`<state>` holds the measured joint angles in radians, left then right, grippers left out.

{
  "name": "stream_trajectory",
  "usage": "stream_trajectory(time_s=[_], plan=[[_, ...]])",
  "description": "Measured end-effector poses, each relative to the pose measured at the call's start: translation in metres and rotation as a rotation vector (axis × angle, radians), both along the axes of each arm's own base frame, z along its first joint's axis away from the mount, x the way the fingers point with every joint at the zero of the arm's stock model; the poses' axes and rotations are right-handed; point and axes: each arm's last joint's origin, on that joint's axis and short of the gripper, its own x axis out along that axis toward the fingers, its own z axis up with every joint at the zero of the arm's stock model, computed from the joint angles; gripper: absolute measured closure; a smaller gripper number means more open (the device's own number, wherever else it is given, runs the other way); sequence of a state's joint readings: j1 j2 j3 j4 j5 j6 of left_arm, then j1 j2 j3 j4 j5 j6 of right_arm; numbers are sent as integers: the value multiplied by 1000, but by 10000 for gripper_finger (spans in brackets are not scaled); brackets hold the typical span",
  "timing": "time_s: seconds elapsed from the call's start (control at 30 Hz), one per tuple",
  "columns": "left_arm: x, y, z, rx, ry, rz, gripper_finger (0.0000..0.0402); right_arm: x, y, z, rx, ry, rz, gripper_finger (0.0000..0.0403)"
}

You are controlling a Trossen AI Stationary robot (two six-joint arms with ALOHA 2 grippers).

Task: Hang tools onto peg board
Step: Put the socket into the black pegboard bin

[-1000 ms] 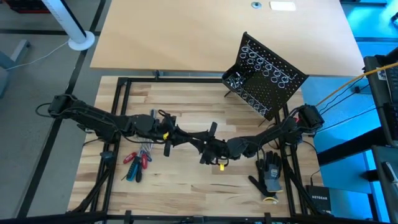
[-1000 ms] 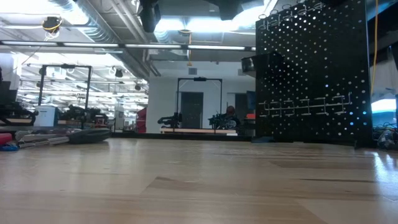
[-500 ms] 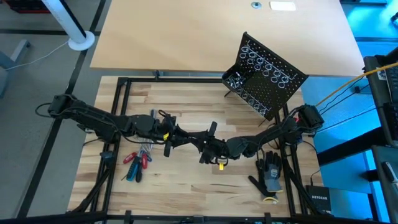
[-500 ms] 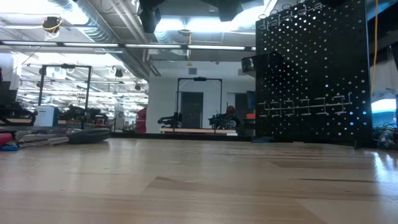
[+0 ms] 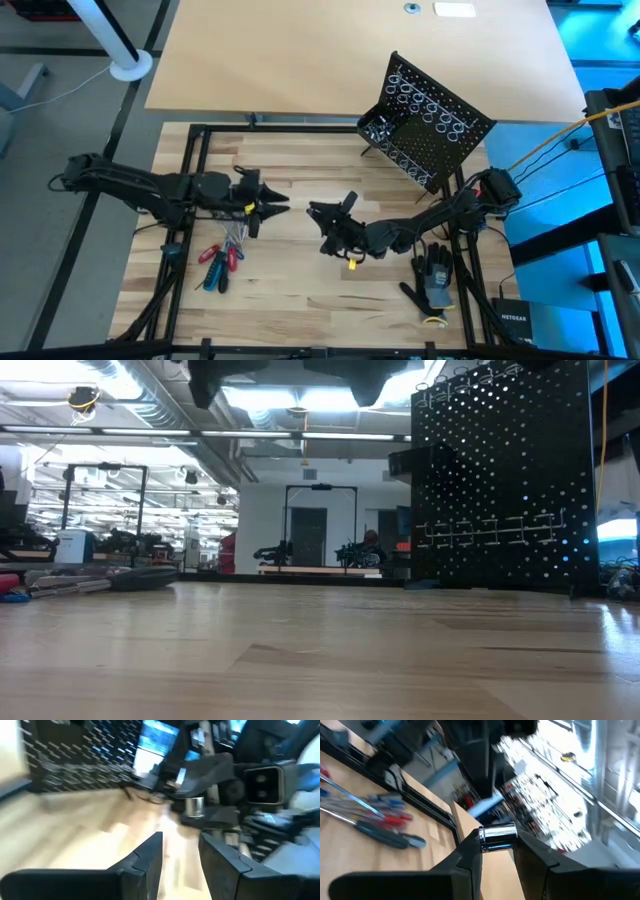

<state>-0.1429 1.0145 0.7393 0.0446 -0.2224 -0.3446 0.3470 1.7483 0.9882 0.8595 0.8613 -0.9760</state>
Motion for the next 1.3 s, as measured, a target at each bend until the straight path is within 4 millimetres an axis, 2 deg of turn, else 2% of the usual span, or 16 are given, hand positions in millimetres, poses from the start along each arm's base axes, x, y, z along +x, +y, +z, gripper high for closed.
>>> stream_trajectory(time_s=[0.1, 0.27, 0.5, 0.6, 0.73, 0.9, 1.1, 1.3], plan=[[-11, 2, -8, 76, 10, 32, 284, -2, -2, 3, 12, -12, -72, 308], [-24, 4, -37, 75, 3, 55, 284, -8, -10, 16, 35, -40, -169, 308], [-40, 6, -93, -24, 27, 77, 284, -23, -37, 48, 68, -89, -296, 308], [-45, 8, -108, -52, -5, 88, 284, -31, -54, 62, 95, -112, -337, 308], [-48, 10, -113, -89, -51, 100, 284, -43, -82, 74, 174, -145, -430, 308], [-48, 10, -111, -83, -71, 97, 284, -60, -115, 74, 344, -192, -528, 308], [-48, 10, -111, -80, -72, 96, 284, -74, -134, 64, 506, -210, -585, 308], [-48, 10, -111, -76, -73, 112, 284, -80, -152, 53, 572, -198, -666, 308]])
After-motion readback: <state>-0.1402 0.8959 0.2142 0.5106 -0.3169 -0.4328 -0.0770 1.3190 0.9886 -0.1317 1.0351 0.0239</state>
